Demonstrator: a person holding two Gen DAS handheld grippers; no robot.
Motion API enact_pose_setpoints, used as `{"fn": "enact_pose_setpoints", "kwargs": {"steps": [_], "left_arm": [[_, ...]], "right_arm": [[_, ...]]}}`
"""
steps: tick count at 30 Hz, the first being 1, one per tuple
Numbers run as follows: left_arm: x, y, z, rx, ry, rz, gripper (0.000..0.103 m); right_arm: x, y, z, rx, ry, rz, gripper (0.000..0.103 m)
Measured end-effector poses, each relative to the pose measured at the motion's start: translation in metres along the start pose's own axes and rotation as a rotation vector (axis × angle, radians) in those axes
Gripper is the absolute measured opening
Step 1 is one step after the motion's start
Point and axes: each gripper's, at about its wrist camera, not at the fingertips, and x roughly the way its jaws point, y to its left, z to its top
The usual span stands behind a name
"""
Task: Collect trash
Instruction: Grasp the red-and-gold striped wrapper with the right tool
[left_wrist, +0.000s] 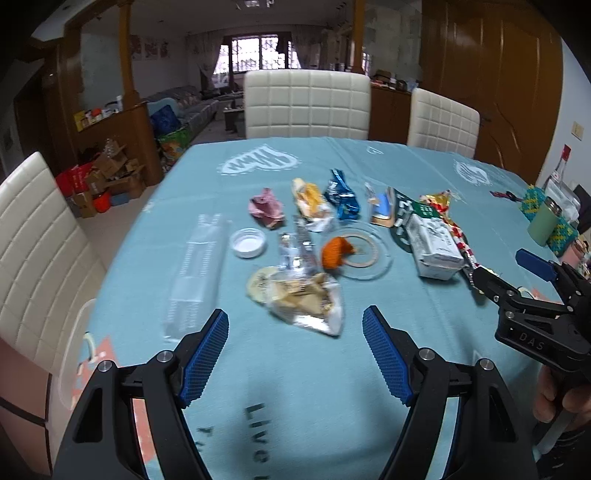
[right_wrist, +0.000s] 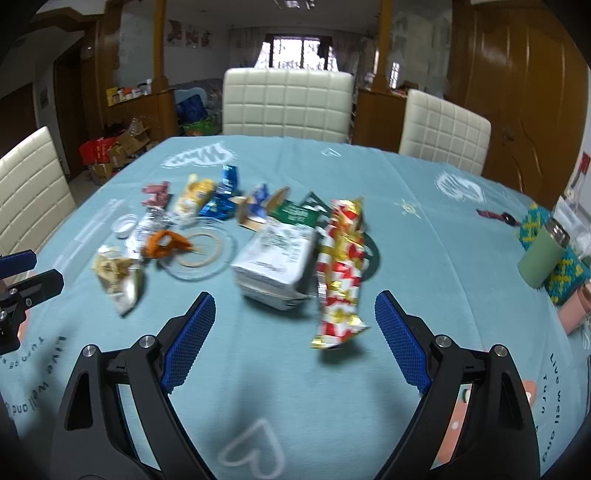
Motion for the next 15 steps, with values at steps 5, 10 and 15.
{"fn": "enact_pose_setpoints", "kwargs": {"steps": [5, 10, 15], "left_arm": [[0.021, -0.021, 0.01, 0.019, 0.037, 0.003, 0.073], [0.036, -0.041, 0.024, 0.031, 0.062, -0.035, 0.073], [0.049, -0.067, 0.033, 0.104, 0.072, -0.039, 0.073]], "right_arm": [[0.024, -0.023, -0.003, 0.027, 0.043, -0.004, 0.087], [0.044, -0.035, -0.006, 0.051, 0.081, 0.005, 0.083], [0.06, -0.041, -0.01, 0.077, 0.132, 0.02, 0.063]]}}
